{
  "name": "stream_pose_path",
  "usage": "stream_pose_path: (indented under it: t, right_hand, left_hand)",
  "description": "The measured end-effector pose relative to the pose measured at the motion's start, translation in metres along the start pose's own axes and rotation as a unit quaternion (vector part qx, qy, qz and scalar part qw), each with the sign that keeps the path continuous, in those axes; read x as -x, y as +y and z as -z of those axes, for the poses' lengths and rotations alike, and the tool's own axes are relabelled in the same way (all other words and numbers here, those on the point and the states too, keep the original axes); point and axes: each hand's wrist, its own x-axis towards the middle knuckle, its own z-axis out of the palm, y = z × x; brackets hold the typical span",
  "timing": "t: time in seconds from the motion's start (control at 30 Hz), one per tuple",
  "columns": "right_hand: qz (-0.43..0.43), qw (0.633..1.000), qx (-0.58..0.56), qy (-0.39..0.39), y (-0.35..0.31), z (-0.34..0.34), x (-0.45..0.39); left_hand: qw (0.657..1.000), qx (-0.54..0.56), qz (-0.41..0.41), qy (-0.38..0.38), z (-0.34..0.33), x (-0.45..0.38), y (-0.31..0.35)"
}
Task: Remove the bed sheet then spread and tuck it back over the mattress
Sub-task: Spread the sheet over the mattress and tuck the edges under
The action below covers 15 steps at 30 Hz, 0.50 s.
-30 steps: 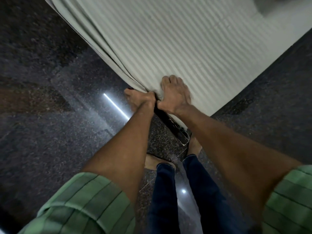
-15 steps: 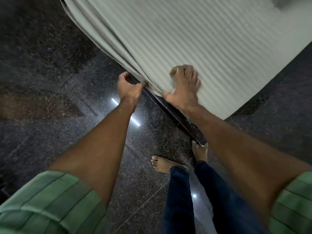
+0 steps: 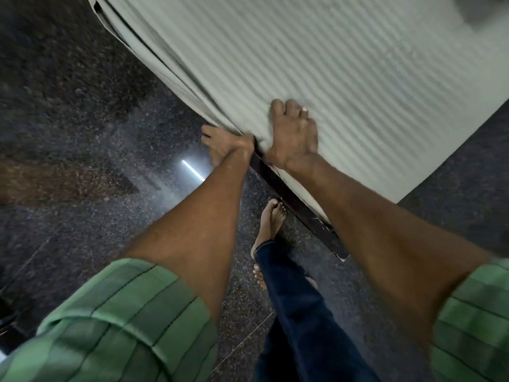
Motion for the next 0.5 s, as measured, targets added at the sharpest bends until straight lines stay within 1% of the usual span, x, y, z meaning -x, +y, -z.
stream_pose_path:
  t: [0.03, 0.1, 0.17, 0.23, 0.27, 0.3, 0.33, 0.4, 0.5]
  right_hand:
    - [-0.001, 1.000, 0.007, -0.021, -0.002, 0.001, -0.004]
    - [0.001, 0.998, 0.001, -0.065, -0.002, -0.001, -0.007]
    - [0.005, 0.995, -0.036, -0.089, 0.002, -0.006, -0.005]
    - [0.013, 0.993, -0.071, -0.089, 0.006, -0.006, -0.001]
    - [0.011, 0.994, -0.076, -0.080, 0.008, -0.005, 0.000]
    - [0.007, 0.995, -0.072, -0.070, 0.008, -0.003, 0.002]
    - [0.004, 0.996, -0.061, -0.062, 0.006, -0.001, 0.003]
    - [-0.002, 0.997, -0.050, -0.055, 0.002, 0.004, 0.004]
    - [-0.003, 0.997, -0.048, -0.052, 0.002, 0.008, 0.005]
  left_hand:
    - [1.000, 0.001, 0.010, -0.022, 0.001, -0.004, 0.004]
    - [0.995, 0.038, 0.000, -0.093, 0.005, -0.011, 0.003]
    - [0.983, 0.084, -0.005, -0.164, 0.014, -0.015, -0.007]
    - [0.965, 0.134, 0.046, -0.222, 0.028, -0.015, -0.013]
    - [0.956, 0.159, 0.069, -0.235, 0.033, -0.018, -0.014]
    - [0.954, 0.181, 0.072, -0.229, 0.037, -0.019, -0.011]
    - [0.959, 0.185, 0.053, -0.207, 0.040, -0.022, -0.008]
    - [0.974, 0.160, -0.002, -0.157, 0.047, -0.027, -0.004]
    - [0.988, 0.097, -0.038, -0.115, 0.049, -0.028, 0.002]
